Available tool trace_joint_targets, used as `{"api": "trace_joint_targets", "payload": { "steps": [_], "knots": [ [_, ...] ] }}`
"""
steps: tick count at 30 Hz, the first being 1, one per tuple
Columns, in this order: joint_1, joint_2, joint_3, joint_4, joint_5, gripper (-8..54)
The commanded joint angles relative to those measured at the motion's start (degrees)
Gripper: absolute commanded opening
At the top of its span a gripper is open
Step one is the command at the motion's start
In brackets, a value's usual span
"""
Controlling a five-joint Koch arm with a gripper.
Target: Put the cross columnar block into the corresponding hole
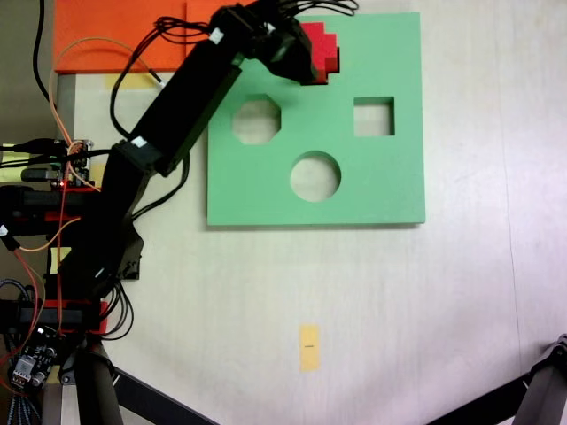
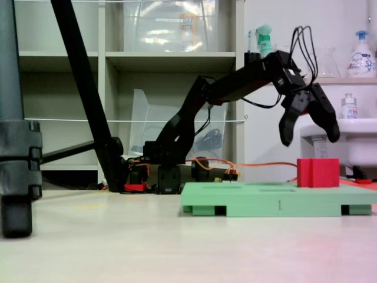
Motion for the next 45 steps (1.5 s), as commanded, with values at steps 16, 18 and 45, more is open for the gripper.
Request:
{"api": "trace_joint_targets", "payload": {
  "steps": [16,18,45],
  "knots": [
    [35.3,38.1,1.7,19.1,-45.4,44.7],
    [40.1,40.1,2.7,18.4,-51.9,43.4],
    [57.8,76.0,145.0,-103.0,-112.1,35.1]
  ]
}}
